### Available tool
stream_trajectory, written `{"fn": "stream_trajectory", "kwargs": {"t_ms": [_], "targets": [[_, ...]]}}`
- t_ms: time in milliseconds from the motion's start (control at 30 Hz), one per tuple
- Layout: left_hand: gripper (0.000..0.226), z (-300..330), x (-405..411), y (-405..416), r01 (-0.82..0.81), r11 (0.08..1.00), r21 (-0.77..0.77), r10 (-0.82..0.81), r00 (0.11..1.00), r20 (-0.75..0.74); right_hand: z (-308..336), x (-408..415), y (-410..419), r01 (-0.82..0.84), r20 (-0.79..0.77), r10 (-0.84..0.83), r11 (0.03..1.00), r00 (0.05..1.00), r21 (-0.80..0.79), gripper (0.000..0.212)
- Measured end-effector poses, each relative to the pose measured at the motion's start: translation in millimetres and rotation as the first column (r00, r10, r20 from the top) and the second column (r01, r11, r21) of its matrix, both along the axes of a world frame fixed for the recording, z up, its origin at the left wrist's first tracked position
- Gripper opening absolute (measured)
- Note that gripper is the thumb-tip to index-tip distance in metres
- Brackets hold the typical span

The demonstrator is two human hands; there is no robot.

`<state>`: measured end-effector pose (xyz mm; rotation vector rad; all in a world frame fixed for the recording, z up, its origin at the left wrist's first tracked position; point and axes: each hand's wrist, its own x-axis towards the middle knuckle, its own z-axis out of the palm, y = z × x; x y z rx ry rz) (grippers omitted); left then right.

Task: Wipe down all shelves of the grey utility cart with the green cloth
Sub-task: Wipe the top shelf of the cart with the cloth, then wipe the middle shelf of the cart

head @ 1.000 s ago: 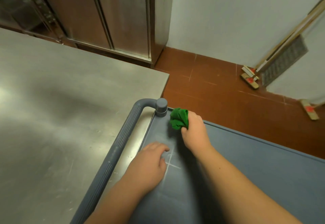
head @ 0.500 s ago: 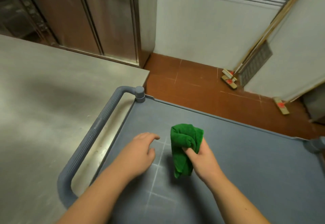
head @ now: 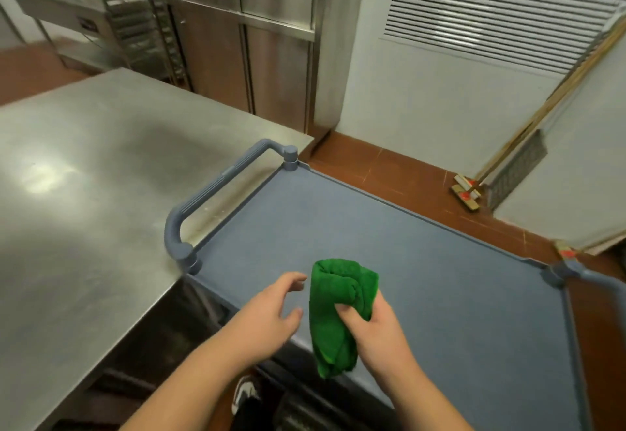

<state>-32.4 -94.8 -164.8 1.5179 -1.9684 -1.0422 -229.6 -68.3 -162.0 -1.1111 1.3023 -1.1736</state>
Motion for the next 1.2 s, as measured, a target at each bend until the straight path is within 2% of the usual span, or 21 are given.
{"fn": "stream_trajectory", "kwargs": {"t_ms": [67,133,267,367,467,600,733,800,900,933,1000,1067,1133,1200], "targets": [[0.052,6.8,-0.7,25.3,-0.027,0.999,0.03,0.029,0.997,-0.077,-1.4,4.8,27.5,-0.03,0.022,0.029,0.999,0.999,0.019,0.034],[0.055,16.3,-0.4,50.3,-0.019,0.996,0.087,0.038,0.974,-0.224,-3.2,11.4,53.6,-0.055,0.061,0.052,0.998,0.997,0.04,0.037],[0.067,22.0,13.6,93.4,0.13,0.964,0.232,-0.006,0.883,-0.47,-3.7,24.4,98.4,-0.096,0.056,0.093,0.993,0.994,0.061,0.037],[0.068,12.8,32.2,114.3,0.149,0.926,0.346,0.084,0.814,-0.575,-9.3,40.1,126.6,-0.085,0.032,0.082,0.991,0.996,0.105,0.044],[0.066,-4.1,56.6,132.8,0.174,0.908,0.381,0.069,0.835,-0.546,-22.8,62.9,155.3,-0.069,-0.039,0.076,0.987,0.996,0.147,0.048],[0.058,-35.2,100.3,158.1,0.231,0.893,0.386,-0.027,0.884,-0.467,-48.1,104.8,189.9,-0.094,-0.127,0.125,0.969,0.984,0.23,0.041],[0.037,-68.4,141.6,185.3,0.188,0.885,0.425,0.041,0.879,-0.474,-73.1,153.8,222.5,-0.132,-0.116,0.179,0.934,0.977,0.331,0.043],[0.031,-83.0,155.6,198.2,0.144,0.882,0.449,0.106,0.868,-0.485,-80.1,173.9,235.3,-0.166,-0.121,0.226,0.912,0.967,0.376,0.057],[0.032,-96.8,165.7,210.5,0.116,0.863,0.492,0.165,0.855,-0.492,-92.1,188.3,246.1,-0.192,-0.181,0.297,0.875,0.937,0.444,0.089],[0.032,-98.9,166.0,212.7,0.124,0.848,0.515,0.183,0.844,-0.504,-94.2,188.0,248.8,-0.188,-0.189,0.306,0.863,0.933,0.469,0.092],[0.028,-100.5,162.8,216.0,0.137,0.814,0.565,0.236,0.81,-0.537,-97.2,179.3,254.5,-0.182,-0.133,0.291,0.832,0.947,0.523,0.085],[0.018,-98.5,154.6,218.5,0.15,0.766,0.626,0.308,0.769,-0.561,-92.9,165.7,260.1,-0.205,-0.03,0.267,0.803,0.963,0.56,0.067],[0.011,-97.5,142.3,219.2,0.168,0.727,0.665,0.327,0.768,-0.551,-91.2,151.1,264.4,-0.225,0.042,0.243,0.804,0.969,0.55,0.051],[0.011,-98.4,127.1,217.1,0.185,0.706,0.684,0.318,0.78,-0.539,-93.5,135.7,268.3,-0.2,0.064,0.195,0.831,0.979,0.519,0.046]]}}
